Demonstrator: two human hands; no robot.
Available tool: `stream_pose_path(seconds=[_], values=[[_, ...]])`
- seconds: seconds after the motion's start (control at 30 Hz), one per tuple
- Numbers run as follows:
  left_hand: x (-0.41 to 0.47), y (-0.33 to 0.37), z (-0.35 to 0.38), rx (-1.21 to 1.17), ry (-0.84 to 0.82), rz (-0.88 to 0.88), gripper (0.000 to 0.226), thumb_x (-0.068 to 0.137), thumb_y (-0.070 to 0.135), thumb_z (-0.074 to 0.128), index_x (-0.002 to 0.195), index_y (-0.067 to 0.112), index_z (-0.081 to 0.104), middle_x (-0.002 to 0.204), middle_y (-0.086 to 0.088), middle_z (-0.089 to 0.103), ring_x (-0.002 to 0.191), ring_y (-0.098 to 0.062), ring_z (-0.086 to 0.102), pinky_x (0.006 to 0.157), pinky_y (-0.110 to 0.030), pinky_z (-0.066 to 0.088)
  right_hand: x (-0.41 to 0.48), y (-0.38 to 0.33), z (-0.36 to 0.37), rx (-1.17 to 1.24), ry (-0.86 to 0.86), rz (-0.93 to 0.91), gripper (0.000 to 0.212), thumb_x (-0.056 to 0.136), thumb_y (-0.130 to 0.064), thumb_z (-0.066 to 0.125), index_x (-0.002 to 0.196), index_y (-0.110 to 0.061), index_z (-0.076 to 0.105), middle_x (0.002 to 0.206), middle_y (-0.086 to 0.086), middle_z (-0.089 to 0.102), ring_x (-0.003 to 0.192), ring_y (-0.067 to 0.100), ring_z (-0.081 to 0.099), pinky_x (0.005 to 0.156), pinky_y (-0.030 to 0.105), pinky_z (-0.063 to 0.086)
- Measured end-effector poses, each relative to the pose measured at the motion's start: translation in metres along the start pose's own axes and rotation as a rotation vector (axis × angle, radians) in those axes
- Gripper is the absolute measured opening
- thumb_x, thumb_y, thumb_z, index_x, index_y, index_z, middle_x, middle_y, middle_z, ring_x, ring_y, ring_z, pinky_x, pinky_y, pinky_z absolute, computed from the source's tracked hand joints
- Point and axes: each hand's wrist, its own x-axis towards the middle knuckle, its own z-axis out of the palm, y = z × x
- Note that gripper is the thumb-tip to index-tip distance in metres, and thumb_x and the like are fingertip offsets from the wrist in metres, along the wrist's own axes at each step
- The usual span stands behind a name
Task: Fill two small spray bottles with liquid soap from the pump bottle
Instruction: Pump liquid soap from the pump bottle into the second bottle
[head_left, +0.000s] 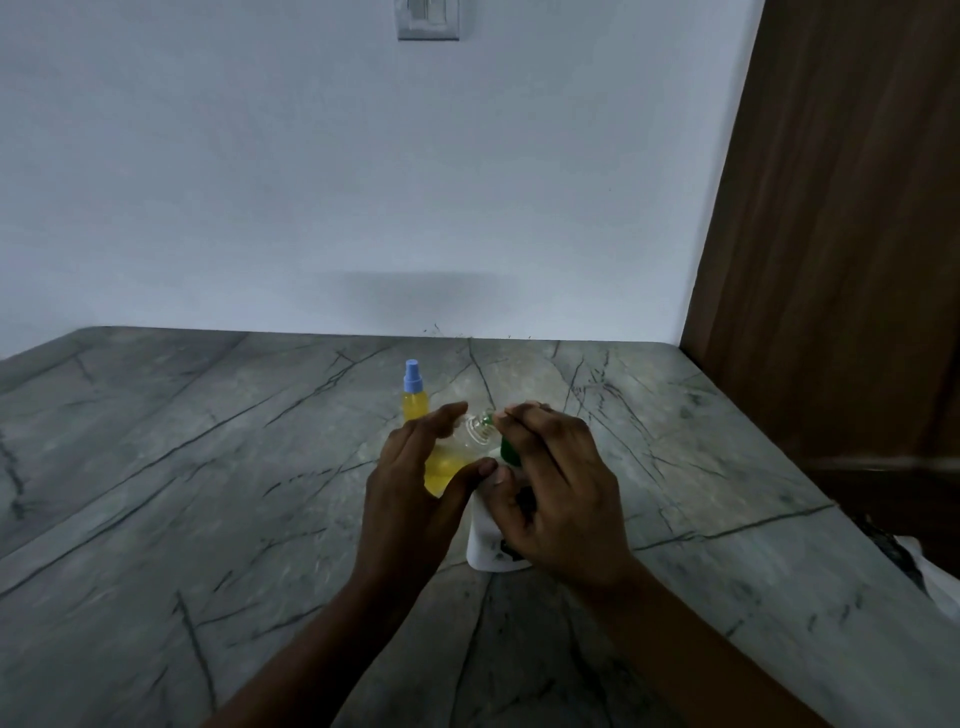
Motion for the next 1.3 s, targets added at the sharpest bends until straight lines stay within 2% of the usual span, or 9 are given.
stream_pose_path(seconds=[0.17,0.3,0.4,0.53,0.6,0.7,0.9,1.03,1.3], values=[[0.002,0.001,0.000,-0.013,0.014,0.011,0.049,0.076,0.040,0.067,0.120,0.031,0.047,0.106,0.011,0.054,0.092,-0.006,0.055,0.073,-0.016,0.042,0.007,0.003,-0.005,-0.023,-0.017,-0.033,0.035,0.084,-0.019,0.053,0.114,0.000,0.059,0.109,0.015,0.062,0.107,0.023,0.052,0.096,0.022,0.040],[0.004,0.006,0.000,-0.029,0.023,0.011,0.049,0.073,0.036,0.062,0.120,0.027,0.049,0.107,0.008,0.055,0.094,-0.012,0.056,0.074,-0.019,0.044,0.012,0.006,-0.009,-0.048,-0.011,-0.087,0.034,0.091,-0.020,0.047,0.117,-0.001,0.057,0.116,0.010,0.051,0.109,0.023,0.050,0.097,0.026,0.039],[0.004,0.008,-0.001,-0.032,0.021,0.016,0.049,0.073,0.037,0.061,0.119,0.028,0.047,0.108,0.008,0.053,0.094,-0.011,0.055,0.074,-0.018,0.043,0.014,0.005,-0.012,-0.064,0.004,-0.090,0.038,0.094,-0.020,0.041,0.110,0.005,0.065,0.111,0.015,0.060,0.108,0.023,0.050,0.096,0.027,0.041],[0.005,0.009,-0.001,-0.045,0.024,0.006,0.049,0.073,0.037,0.060,0.120,0.028,0.047,0.108,0.007,0.054,0.094,-0.014,0.056,0.075,-0.022,0.046,0.015,0.005,-0.011,-0.067,0.001,-0.088,0.043,0.097,-0.023,0.036,0.109,0.005,0.066,0.106,0.019,0.065,0.108,0.024,0.051,0.094,0.029,0.043],[0.004,0.008,0.000,-0.046,0.024,0.004,0.049,0.074,0.032,0.064,0.120,0.028,0.046,0.108,0.007,0.054,0.094,-0.014,0.057,0.075,-0.024,0.047,0.014,0.005,-0.010,-0.069,0.002,-0.085,0.038,0.094,-0.021,0.042,0.109,0.005,0.066,0.106,0.019,0.065,0.108,0.023,0.051,0.094,0.028,0.042],[0.004,0.007,0.000,-0.038,0.021,0.003,0.051,0.075,0.025,0.068,0.120,0.029,0.046,0.108,0.008,0.054,0.094,-0.014,0.057,0.075,-0.021,0.046,0.012,0.003,-0.008,-0.054,0.005,-0.068,0.036,0.087,-0.020,0.051,0.111,0.004,0.063,0.108,0.017,0.062,0.108,0.023,0.051,0.095,0.025,0.041],[0.001,0.003,0.000,-0.034,0.011,0.001,0.049,0.075,0.032,0.066,0.119,0.029,0.047,0.107,0.008,0.055,0.092,-0.011,0.057,0.073,-0.015,0.041,0.005,0.003,-0.002,0.002,0.021,-0.038,0.034,0.098,-0.027,0.038,0.117,-0.002,0.053,0.111,0.016,0.062,0.109,0.023,0.051,0.100,0.020,0.036],[-0.001,0.001,0.000,-0.030,0.002,0.005,0.049,0.074,0.037,0.063,0.120,0.029,0.047,0.108,0.007,0.055,0.093,-0.011,0.057,0.074,-0.016,0.042,0.001,0.003,0.002,0.013,0.033,-0.042,0.038,0.101,-0.027,0.037,0.113,0.002,0.059,0.106,0.019,0.066,0.108,0.024,0.053,0.098,0.026,0.040],[0.000,-0.001,0.001,-0.012,0.013,0.015,0.049,0.076,0.030,0.068,0.120,0.028,0.048,0.108,0.008,0.054,0.093,-0.011,0.056,0.074,-0.017,0.042,0.004,0.002,-0.002,-0.004,0.006,-0.026,0.045,0.100,-0.028,0.037,0.106,0.006,0.067,0.103,0.019,0.066,0.105,0.024,0.053,0.097,0.019,0.037]])
